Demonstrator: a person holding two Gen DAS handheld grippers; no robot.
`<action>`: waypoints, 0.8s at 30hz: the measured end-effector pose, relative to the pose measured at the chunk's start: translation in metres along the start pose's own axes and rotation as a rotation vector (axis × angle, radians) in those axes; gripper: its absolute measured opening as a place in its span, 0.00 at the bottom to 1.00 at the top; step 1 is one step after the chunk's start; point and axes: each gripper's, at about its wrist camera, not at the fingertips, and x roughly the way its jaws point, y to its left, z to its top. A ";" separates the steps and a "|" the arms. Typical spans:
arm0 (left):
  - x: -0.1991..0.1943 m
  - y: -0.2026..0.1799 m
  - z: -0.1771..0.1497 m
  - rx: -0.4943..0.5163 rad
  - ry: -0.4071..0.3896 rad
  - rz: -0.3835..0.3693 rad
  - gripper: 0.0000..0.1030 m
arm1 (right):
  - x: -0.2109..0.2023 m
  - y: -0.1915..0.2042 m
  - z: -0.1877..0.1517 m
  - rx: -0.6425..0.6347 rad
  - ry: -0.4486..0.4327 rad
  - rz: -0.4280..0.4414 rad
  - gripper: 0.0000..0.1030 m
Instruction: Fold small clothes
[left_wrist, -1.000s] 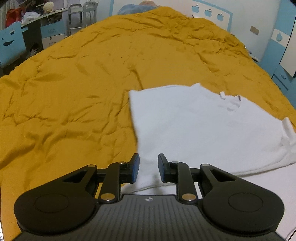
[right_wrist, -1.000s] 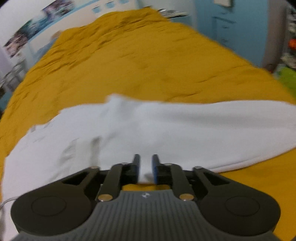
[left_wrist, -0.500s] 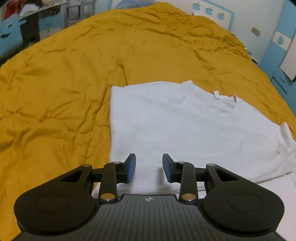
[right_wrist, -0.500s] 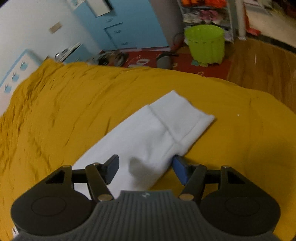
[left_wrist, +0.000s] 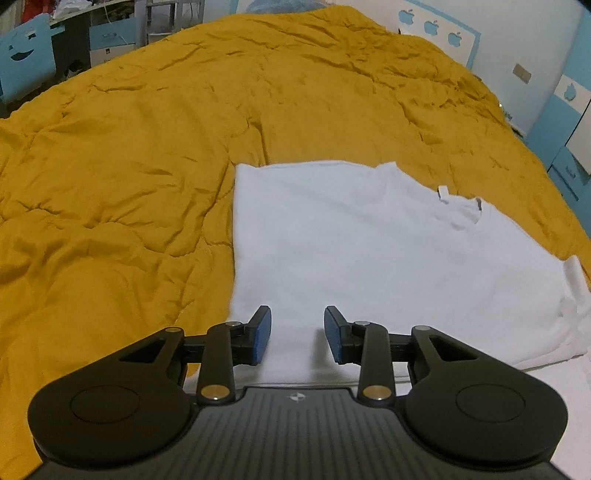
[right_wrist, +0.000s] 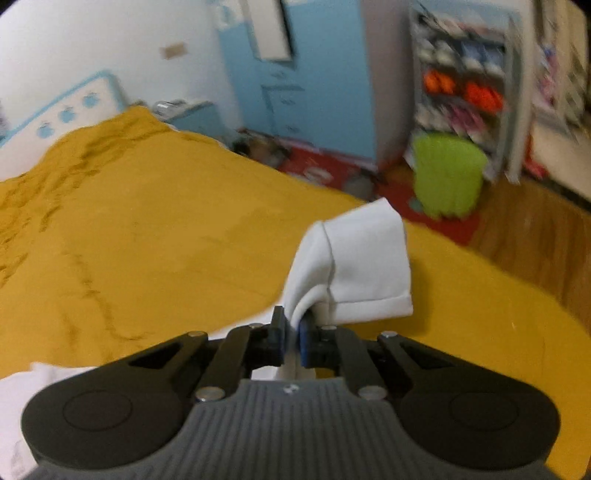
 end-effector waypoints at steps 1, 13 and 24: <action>-0.002 0.001 0.000 -0.002 -0.007 -0.003 0.39 | -0.013 0.015 0.003 -0.037 -0.026 0.021 0.01; -0.030 0.014 0.005 -0.029 -0.053 -0.072 0.39 | -0.148 0.247 -0.028 -0.467 -0.145 0.435 0.01; -0.033 0.023 -0.006 -0.060 -0.007 -0.197 0.42 | -0.121 0.382 -0.249 -0.887 0.170 0.589 0.01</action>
